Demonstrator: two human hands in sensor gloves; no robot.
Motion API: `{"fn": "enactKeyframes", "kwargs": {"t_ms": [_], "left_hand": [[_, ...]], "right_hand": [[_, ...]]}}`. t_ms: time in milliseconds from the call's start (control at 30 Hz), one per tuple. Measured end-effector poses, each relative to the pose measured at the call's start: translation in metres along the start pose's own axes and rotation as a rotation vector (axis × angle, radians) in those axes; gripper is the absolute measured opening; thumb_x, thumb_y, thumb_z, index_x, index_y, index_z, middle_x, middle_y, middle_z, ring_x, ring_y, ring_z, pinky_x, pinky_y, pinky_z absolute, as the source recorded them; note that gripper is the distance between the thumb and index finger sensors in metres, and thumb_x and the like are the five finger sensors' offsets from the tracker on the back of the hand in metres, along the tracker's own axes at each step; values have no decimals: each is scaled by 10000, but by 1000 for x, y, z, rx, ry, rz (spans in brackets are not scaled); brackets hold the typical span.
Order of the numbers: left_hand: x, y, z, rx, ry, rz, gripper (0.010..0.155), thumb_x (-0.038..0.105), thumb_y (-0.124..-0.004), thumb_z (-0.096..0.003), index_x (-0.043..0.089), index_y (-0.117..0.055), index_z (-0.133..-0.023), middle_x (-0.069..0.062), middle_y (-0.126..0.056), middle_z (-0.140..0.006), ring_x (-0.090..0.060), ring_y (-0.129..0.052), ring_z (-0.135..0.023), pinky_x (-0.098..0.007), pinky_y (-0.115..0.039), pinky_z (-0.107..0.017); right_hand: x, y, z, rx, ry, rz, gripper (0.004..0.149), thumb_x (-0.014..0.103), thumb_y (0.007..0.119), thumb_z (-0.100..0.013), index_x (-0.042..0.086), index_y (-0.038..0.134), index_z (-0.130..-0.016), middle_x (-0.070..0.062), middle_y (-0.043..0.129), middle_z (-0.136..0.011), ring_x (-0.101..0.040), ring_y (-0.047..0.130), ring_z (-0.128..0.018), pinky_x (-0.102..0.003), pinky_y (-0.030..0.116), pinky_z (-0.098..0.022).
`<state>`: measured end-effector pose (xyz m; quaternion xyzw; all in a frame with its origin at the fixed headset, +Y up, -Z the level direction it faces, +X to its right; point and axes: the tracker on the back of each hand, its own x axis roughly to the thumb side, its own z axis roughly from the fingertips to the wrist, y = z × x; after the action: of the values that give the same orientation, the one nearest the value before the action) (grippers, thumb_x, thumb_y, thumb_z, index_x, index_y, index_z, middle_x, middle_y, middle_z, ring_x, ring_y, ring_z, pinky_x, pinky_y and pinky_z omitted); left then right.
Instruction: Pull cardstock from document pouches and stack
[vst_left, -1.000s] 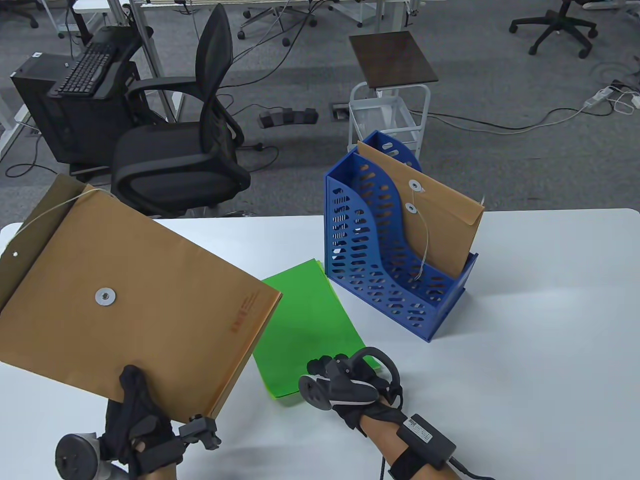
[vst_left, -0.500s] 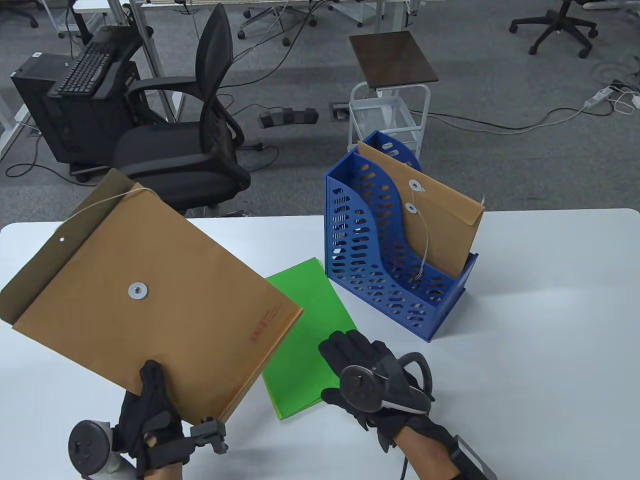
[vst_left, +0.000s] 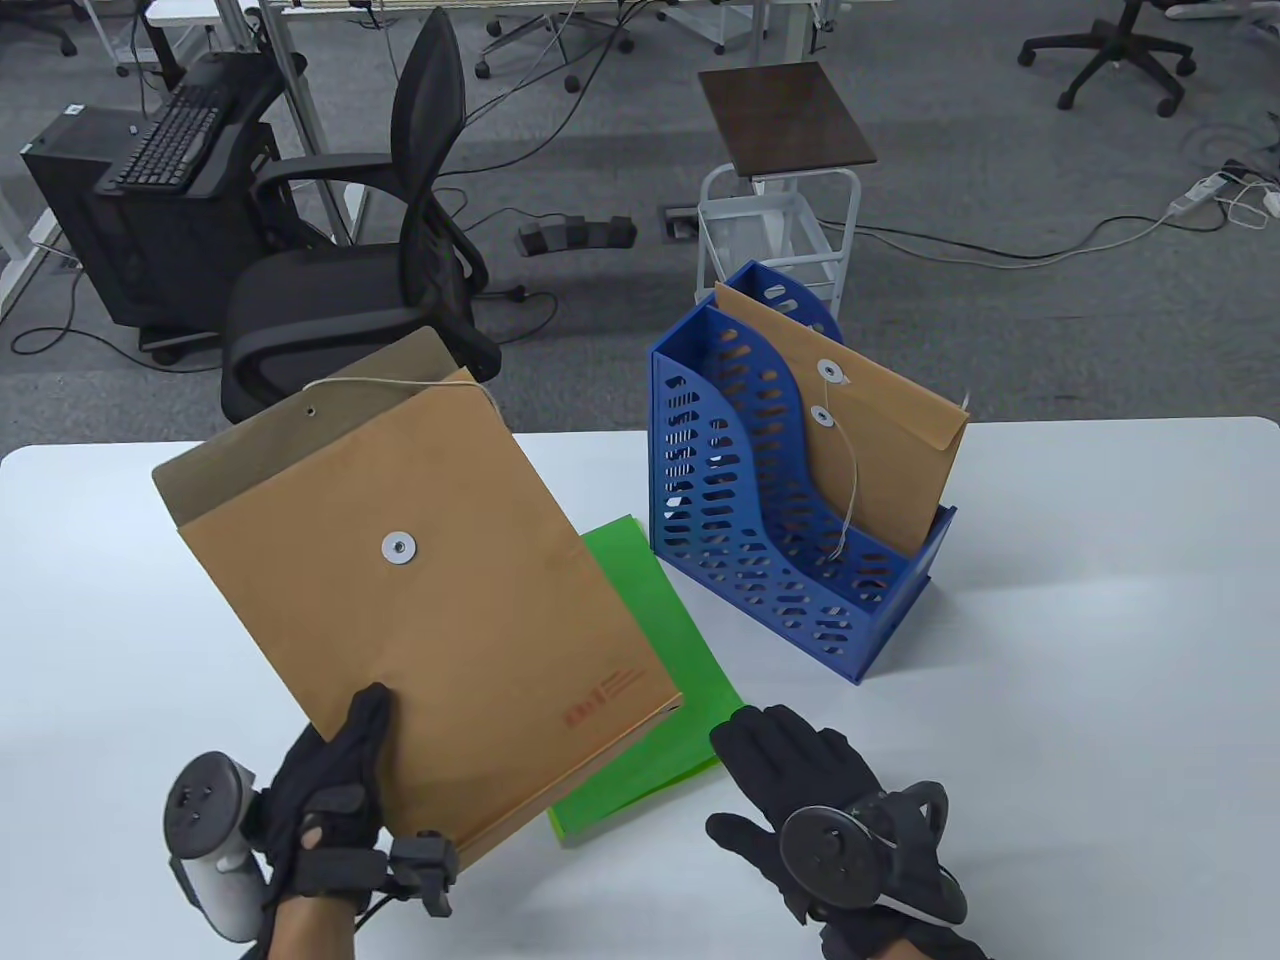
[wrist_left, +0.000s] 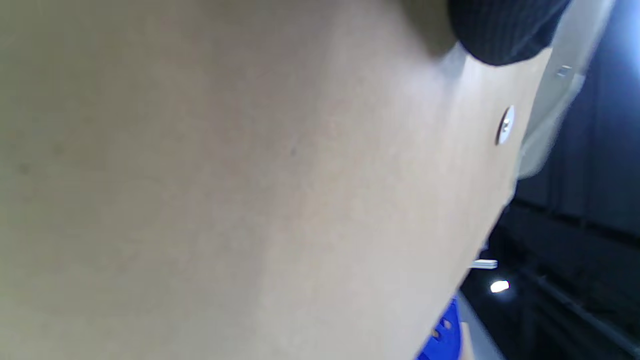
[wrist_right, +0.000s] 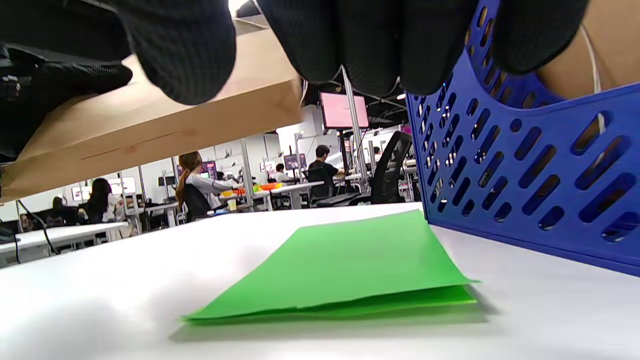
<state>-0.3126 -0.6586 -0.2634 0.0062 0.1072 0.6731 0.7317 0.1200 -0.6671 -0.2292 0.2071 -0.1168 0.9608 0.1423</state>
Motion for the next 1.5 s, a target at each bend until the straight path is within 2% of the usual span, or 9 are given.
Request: {"fn": "enactKeyframes", "kwargs": {"t_ms": [133,300,633,733,900,1033,1300,1433,1500], "left_hand": [[9,40,-13,24,148,-132,451,522,-791,-484,260,-917,-829,61,-1113,-592,-85,-1135,-379,-286,-975,-328],[-19,73,-30,66,376,-317,452,511,-824,-478,245,-921,-830,58,-1115,-574,-83,-1133,-353,-279,-975,-310],[-57,75,-67,201,601,-776,443,515,-849,-451,251,-946,-794,52,-1109,-545,-107,-1103,-345,-328,-938,-331],[-61,71,-75,333,711,-1090,562,607,-843,-410,252,-911,-841,44,-1086,-629,-131,-1094,-436,-357,-918,-392],[-62,69,-74,417,818,-1327,798,691,-734,-421,318,-552,-1103,3,-796,-1070,-217,-895,-925,-470,-766,-675],[-32,59,-69,434,609,-1255,735,662,-713,-432,367,-565,-1090,-6,-640,-1162,-246,-760,-1033,-507,-689,-730],[59,-47,9,332,-358,-899,653,662,-697,-444,386,-665,-1035,47,-725,-1125,-208,-801,-1022,-492,-718,-727],[42,-89,40,211,-643,-584,590,620,-664,-473,411,-666,-1025,79,-703,-1135,-175,-774,-1046,-485,-703,-750],[14,-104,37,161,-620,-550,538,563,-645,-494,397,-701,-1003,81,-754,-1101,-173,-817,-1013,-476,-730,-732]], "right_hand": [[3,-3,2,-15,-4,-3,701,579,821,-426,213,713,-1015,-81,759,-1082,-362,770,-958,-627,669,-635],[3,1,1,8,-5,-2,693,576,820,-428,213,720,-1010,-81,769,-1076,-359,779,-951,-626,671,-634],[-4,-4,2,-13,16,-53,687,570,822,-431,208,726,-1007,-84,773,-1073,-362,780,-950,-629,668,-634],[-3,-2,2,2,8,-43,688,573,819,-430,209,727,-1006,-85,775,-1072,-362,779,-951,-628,669,-634],[-5,2,1,36,10,-58,692,576,815,-433,210,719,-1012,-86,765,-1080,-364,770,-958,-630,664,-637],[-6,2,1,37,15,-64,696,572,817,-434,208,710,-1018,-86,755,-1085,-369,763,-961,-631,663,-638],[-12,9,1,52,51,-103,760,589,803,-430,215,616,-1065,-93,681,-1128,-381,714,-988,-638,644,-648],[-18,10,1,46,80,-137,773,582,806,-431,221,580,-1077,-93,663,-1136,-384,701,-994,-640,638,-650],[-22,10,1,42,99,-155,782,582,804,-433,223,560,-1084,-92,647,-1143,-385,687,-1000,-640,633,-653]]}}
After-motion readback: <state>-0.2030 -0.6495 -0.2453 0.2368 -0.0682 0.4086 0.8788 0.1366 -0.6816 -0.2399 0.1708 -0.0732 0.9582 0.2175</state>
